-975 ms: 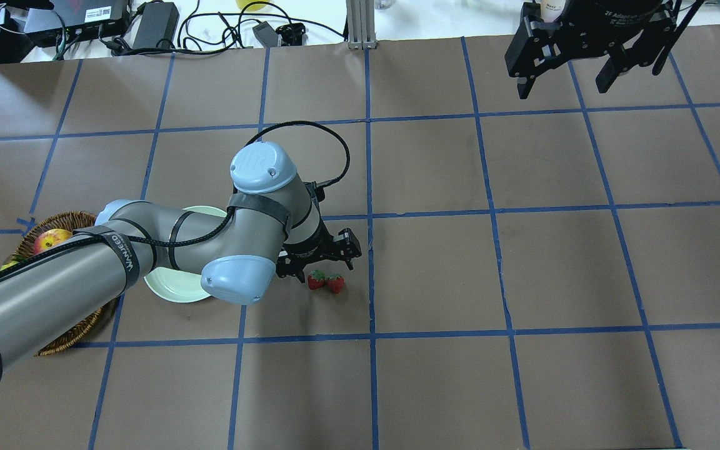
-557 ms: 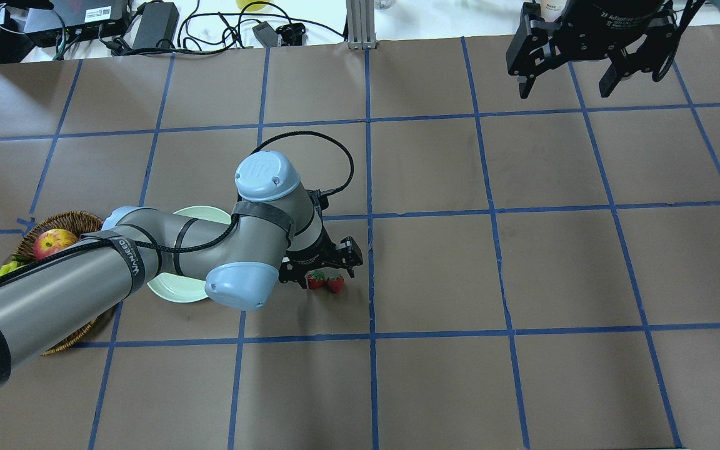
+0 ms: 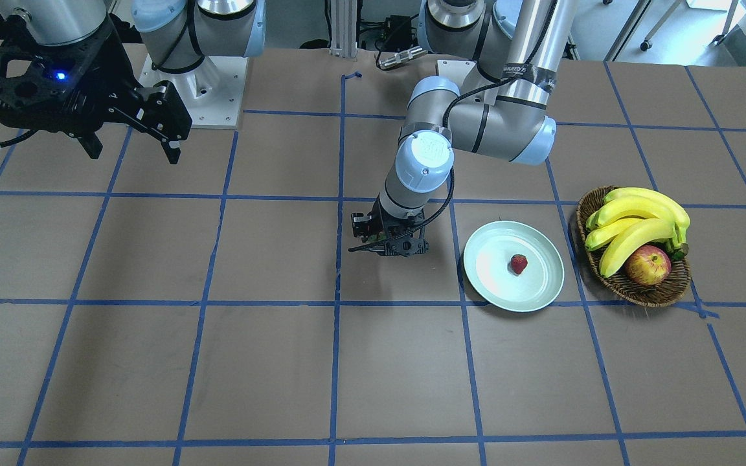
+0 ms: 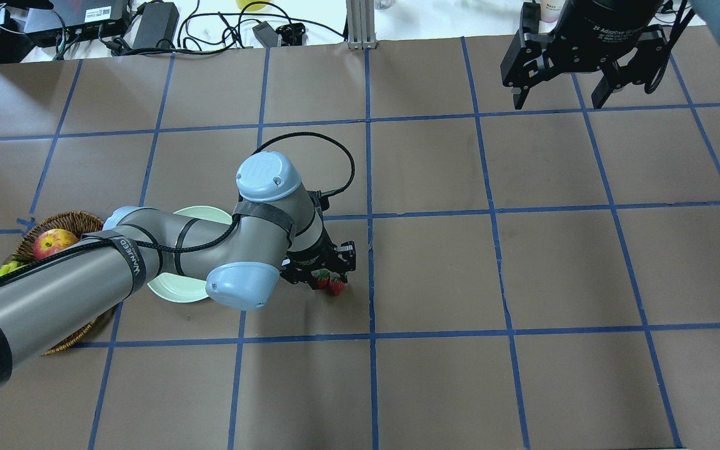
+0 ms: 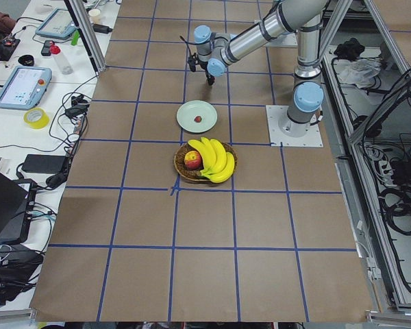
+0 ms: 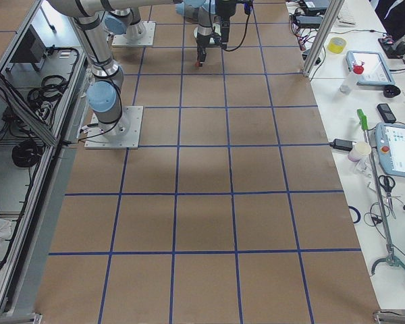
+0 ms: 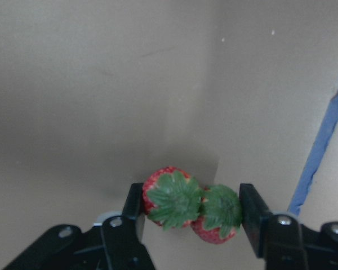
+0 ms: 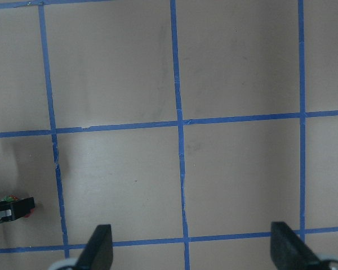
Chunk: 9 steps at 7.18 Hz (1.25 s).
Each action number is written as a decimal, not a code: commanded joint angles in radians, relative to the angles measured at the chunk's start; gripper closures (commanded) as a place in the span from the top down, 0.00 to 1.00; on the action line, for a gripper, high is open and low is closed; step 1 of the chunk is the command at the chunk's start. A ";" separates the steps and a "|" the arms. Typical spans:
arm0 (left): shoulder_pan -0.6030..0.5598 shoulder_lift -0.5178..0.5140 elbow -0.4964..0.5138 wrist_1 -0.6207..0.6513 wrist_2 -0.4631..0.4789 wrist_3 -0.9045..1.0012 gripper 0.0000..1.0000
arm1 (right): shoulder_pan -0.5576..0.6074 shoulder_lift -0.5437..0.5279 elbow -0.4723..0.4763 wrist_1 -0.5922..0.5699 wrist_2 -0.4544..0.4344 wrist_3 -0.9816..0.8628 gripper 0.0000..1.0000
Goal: Collect all strawberries into plate
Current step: 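Carry the two strawberries over the plate and open the left gripper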
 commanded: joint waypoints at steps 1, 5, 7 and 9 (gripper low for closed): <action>0.003 0.023 0.032 -0.006 0.007 -0.001 0.00 | 0.000 0.001 0.000 0.001 0.001 0.000 1.00; 0.215 0.045 0.256 -0.298 0.051 0.220 0.00 | -0.001 -0.001 0.000 0.002 0.001 0.000 1.00; 0.401 0.018 0.254 -0.293 0.055 0.408 0.00 | -0.001 -0.001 0.000 0.002 0.001 0.000 1.00; 0.483 0.011 0.193 -0.291 0.081 0.493 0.00 | 0.000 -0.001 0.000 0.002 0.001 0.000 1.00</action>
